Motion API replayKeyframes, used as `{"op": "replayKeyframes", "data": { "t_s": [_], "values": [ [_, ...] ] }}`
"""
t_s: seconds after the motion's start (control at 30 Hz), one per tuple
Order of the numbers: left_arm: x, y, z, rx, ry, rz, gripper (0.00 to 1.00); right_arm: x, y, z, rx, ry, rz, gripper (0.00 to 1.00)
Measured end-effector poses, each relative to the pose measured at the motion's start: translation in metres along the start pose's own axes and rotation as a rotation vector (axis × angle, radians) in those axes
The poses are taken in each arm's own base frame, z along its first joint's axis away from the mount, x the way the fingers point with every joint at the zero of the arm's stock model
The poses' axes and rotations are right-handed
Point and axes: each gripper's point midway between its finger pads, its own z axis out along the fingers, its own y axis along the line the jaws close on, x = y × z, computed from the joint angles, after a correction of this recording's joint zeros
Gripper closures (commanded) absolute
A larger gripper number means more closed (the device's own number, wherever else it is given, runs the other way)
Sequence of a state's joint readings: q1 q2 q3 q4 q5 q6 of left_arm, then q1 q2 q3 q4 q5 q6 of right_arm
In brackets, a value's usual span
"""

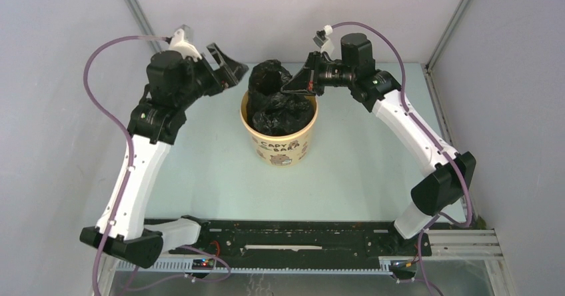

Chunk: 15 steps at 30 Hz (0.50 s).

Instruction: Put the trash bags into the trash bin

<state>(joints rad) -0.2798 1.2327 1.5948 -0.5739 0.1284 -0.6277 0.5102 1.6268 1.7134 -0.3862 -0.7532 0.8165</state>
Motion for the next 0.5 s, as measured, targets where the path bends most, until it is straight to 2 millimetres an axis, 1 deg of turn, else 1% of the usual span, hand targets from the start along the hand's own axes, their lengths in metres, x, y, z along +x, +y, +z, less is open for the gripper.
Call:
{"op": "replayKeyframes", "data": {
  "t_s": [0.07,0.13,0.2,0.27,0.33,0.4,0.47,0.5],
  "values": [
    [-0.005,-0.004,0.02,0.024,0.007,-0.028,0.25,0.001,0.005,-0.002,-0.006,-0.002,-0.007,1.0],
    [0.002,-0.004,0.049,0.053,0.05,-0.053,0.31,0.001,0.007,-0.003,-0.008,-0.006,-0.011,1.0],
    [0.024,0.004,0.075,0.052,0.128,-0.08,0.35,0.001,0.007,-0.003,-0.007,-0.007,-0.012,1.0],
    [0.049,0.014,0.092,0.043,0.201,-0.108,0.37,0.001,0.006,-0.003,-0.004,-0.007,-0.009,1.0],
    [0.081,0.024,0.098,0.029,0.286,-0.138,0.36,0.001,0.005,-0.003,-0.002,-0.006,-0.008,1.0],
    [0.105,0.032,0.097,0.013,0.345,-0.155,0.28,-0.002,0.005,-0.001,-0.003,-0.008,-0.009,1.0],
    [0.115,0.036,0.095,-0.003,0.375,-0.16,0.2,-0.003,0.004,0.001,-0.002,-0.006,-0.007,1.0],
    [0.115,0.037,0.093,-0.008,0.379,-0.156,0.17,-0.003,0.004,0.001,-0.002,-0.006,-0.006,1.0]
  ]
}}
